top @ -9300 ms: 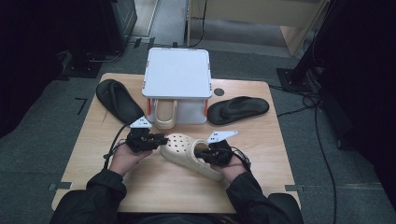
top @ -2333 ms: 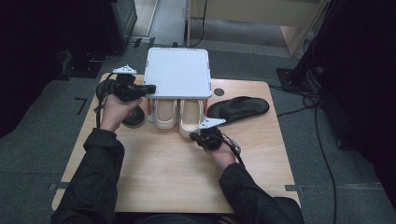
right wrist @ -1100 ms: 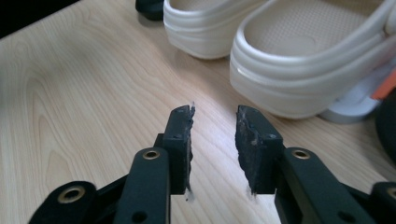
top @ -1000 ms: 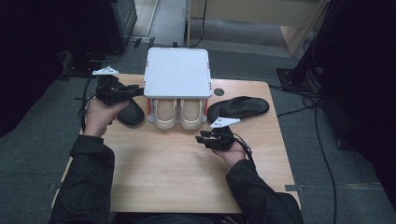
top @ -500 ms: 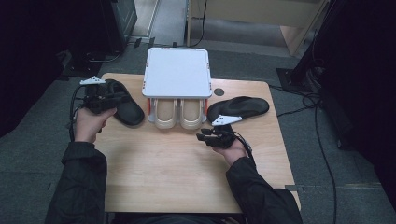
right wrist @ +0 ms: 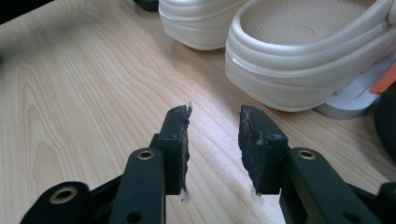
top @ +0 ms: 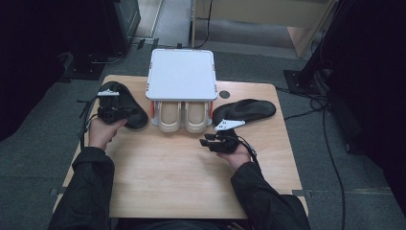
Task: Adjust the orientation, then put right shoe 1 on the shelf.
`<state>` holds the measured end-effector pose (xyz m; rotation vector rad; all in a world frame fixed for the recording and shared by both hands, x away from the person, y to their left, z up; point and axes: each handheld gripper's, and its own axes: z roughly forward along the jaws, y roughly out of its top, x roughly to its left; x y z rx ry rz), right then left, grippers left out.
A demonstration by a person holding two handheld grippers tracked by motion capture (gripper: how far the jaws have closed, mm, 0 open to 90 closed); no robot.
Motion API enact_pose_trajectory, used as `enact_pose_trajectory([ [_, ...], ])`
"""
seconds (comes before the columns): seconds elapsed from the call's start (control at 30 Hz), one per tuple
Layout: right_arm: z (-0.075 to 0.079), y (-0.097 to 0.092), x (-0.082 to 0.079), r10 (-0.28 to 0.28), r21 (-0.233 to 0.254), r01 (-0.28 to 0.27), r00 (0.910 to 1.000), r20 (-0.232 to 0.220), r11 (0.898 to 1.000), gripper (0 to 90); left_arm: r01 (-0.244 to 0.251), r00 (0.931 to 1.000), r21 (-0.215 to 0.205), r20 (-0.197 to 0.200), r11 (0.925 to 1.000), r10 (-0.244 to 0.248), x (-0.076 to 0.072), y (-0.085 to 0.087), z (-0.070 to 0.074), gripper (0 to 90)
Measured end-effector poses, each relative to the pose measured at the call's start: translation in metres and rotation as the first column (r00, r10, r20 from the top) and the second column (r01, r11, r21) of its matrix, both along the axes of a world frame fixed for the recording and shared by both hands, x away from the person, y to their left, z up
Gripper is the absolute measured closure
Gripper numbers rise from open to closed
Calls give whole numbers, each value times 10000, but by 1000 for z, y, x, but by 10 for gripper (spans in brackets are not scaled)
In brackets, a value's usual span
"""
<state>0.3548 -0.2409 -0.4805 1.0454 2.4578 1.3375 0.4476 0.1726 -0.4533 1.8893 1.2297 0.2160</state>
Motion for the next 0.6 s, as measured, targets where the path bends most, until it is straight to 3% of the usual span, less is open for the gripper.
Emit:
enact_pose_trajectory([
  [0.17, -1, 1, 0, 47, -30, -47, 10000, 51, 10000, 642, -42, 9998, 366, -194, 9993, 49, 1, 0, -14, 646],
  [0.3, -2, 1, 0, 70, -29, -70, 10000, 63, 10000, 643, -49, 9999, 233, -129, 9997, 52, 0, 0, -19, 657],
  [0.43, -2, 2, 0, 36, 1, -36, 10000, 22, 10000, 644, -34, 9994, 379, -343, 9993, 47, -1, -3, -28, 671],
  [0.53, -2, 1, 1, 70, 19, -70, 9999, 103, 10000, 646, 231, 9984, 771, -531, 9968, -190, -2, -8, -35, 694],
  [0.6, -2, 1, 1, 66, 2, -66, 9999, 120, 10000, 646, 246, 9987, 736, -465, 9970, -212, -3, -10, -37, 730],
])
